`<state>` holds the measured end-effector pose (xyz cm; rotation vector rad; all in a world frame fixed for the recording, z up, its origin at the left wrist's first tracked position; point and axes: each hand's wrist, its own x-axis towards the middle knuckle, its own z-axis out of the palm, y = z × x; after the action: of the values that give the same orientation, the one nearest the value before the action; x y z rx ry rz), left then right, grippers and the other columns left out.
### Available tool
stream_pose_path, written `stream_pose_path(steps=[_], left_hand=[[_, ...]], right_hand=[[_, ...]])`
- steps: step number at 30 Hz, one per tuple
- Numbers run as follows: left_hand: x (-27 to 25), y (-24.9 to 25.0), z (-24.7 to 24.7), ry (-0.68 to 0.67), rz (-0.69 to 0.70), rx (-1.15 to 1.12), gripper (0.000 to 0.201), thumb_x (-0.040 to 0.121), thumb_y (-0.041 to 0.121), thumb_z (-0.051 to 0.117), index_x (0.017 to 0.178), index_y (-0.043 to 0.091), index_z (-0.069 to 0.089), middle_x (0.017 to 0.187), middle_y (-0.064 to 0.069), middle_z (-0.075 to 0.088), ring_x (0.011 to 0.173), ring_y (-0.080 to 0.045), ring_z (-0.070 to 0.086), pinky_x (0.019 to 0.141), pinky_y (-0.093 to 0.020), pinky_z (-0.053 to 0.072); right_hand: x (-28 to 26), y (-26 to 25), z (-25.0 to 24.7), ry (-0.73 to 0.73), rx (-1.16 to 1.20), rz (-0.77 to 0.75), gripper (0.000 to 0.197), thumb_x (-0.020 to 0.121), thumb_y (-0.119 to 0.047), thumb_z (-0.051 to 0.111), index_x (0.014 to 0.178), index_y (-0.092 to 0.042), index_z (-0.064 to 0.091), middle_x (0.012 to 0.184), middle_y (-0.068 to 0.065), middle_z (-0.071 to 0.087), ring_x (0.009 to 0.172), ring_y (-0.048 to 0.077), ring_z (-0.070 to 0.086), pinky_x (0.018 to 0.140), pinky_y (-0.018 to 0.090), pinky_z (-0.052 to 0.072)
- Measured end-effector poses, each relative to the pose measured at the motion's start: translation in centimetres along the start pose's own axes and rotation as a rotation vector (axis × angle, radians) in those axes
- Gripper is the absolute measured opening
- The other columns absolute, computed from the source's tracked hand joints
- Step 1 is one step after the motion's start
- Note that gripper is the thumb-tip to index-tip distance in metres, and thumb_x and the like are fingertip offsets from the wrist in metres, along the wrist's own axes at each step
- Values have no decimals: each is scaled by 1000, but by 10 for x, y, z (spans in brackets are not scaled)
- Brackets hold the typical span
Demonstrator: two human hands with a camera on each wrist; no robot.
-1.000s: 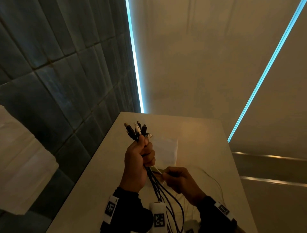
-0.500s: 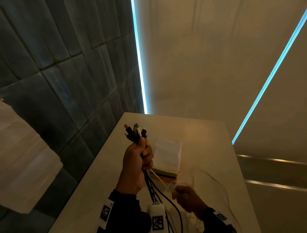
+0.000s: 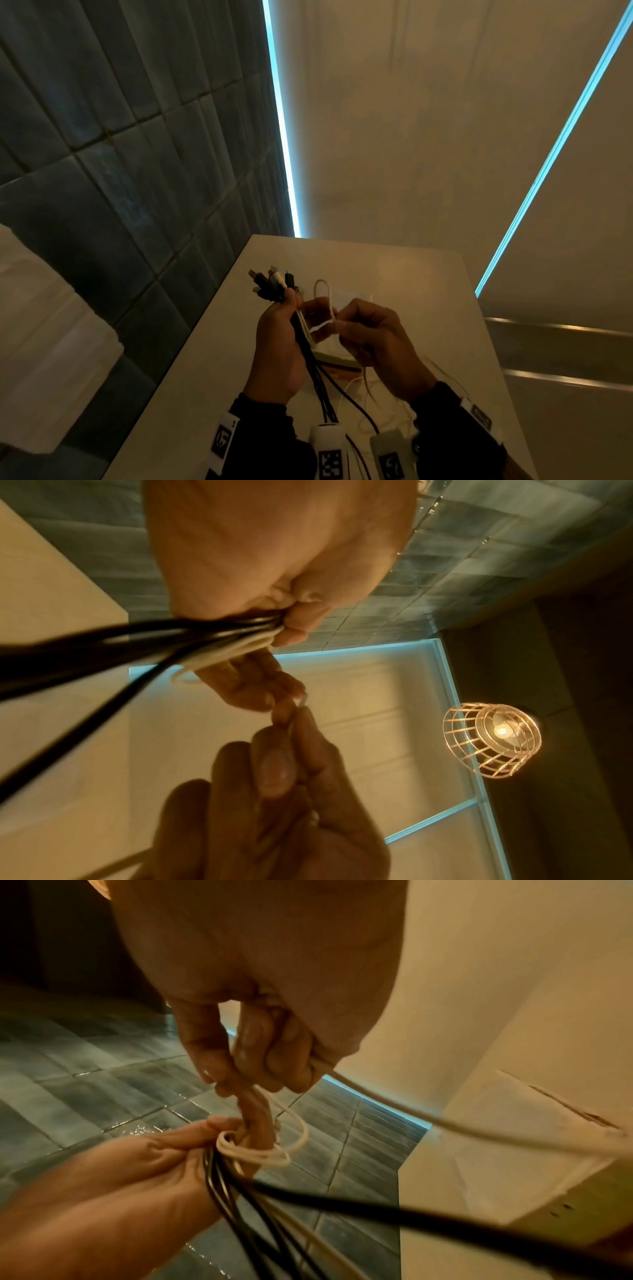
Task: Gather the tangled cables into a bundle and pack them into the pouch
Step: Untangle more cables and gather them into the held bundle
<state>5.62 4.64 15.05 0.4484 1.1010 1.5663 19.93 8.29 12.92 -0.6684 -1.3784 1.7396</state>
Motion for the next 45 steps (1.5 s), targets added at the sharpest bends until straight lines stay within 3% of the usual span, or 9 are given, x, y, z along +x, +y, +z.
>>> stream_pose_path(steps=[3, 7, 13, 22, 30, 34, 38, 42, 45], left_hand=[[-1, 3, 1, -124, -62, -85, 31, 102, 32, 35, 95, 9, 54, 97, -19, 72, 73, -27, 68, 64, -36, 55], [-1, 5, 2, -231, -58, -168, 27, 99, 31, 39, 82, 14, 49, 69, -4, 55, 50, -12, 41, 51, -26, 41], [5, -1, 0, -271, 21, -88, 31, 101, 30, 37, 76, 15, 46, 60, 4, 27, 45, -7, 19, 44, -22, 19], [10, 1, -17, -177, 57, -69, 31, 100, 29, 37, 73, 15, 45, 56, 6, 26, 43, -7, 17, 43, -23, 14], [8, 5, -23, -168, 93, -35, 31, 101, 28, 36, 74, 13, 44, 54, 6, 28, 42, -7, 18, 40, -21, 17], [8, 5, -28, -101, 83, -31, 31, 100, 29, 37, 73, 14, 44, 53, 6, 29, 40, -6, 19, 38, -20, 18], [9, 4, -29, -17, 49, 63, 30, 102, 29, 37, 76, 16, 44, 55, 2, 37, 39, -8, 24, 37, -20, 22], [6, -2, -21, 35, -9, 130, 28, 103, 29, 36, 91, 10, 52, 62, -8, 62, 48, -15, 46, 44, -24, 32], [3, -1, -14, -12, -25, 68, 34, 103, 31, 37, 102, 5, 59, 77, -13, 72, 64, -22, 63, 55, -31, 48]], right_hand=[[-6, 4, 5, -34, -27, 59, 13, 84, 9, 59, 72, 3, 58, 48, 1, 45, 39, 7, 37, 42, 14, 35], [-10, 19, -3, -48, -103, 97, 16, 85, 1, 62, 71, -6, 63, 50, -3, 49, 42, 8, 32, 44, 21, 22], [-12, 47, -13, -94, -125, 140, 16, 89, -17, 62, 76, -12, 68, 60, 9, 39, 45, 9, 28, 44, 22, 19], [-18, 112, -39, -46, -358, 242, 29, 95, -18, 58, 78, 3, 67, 51, -7, 42, 42, 3, 33, 44, 16, 28], [-19, 145, -45, 52, -600, 353, 28, 96, -10, 53, 69, -7, 62, 50, -11, 45, 38, -1, 40, 43, 9, 31], [-11, 145, -53, 208, -678, 481, 25, 90, -15, 55, 67, -15, 66, 51, -8, 50, 43, 3, 41, 46, 20, 34], [10, 84, -39, 382, -249, 243, 17, 89, -10, 61, 78, 3, 63, 55, 4, 44, 43, 12, 35, 42, 23, 27], [13, 17, -7, 153, -97, -31, 17, 91, -7, 58, 82, 7, 59, 53, 1, 40, 45, 13, 27, 44, 23, 20], [4, -5, 14, -4, -84, -42, 17, 89, 5, 55, 74, 2, 61, 49, -7, 48, 41, 7, 37, 43, 19, 28]])
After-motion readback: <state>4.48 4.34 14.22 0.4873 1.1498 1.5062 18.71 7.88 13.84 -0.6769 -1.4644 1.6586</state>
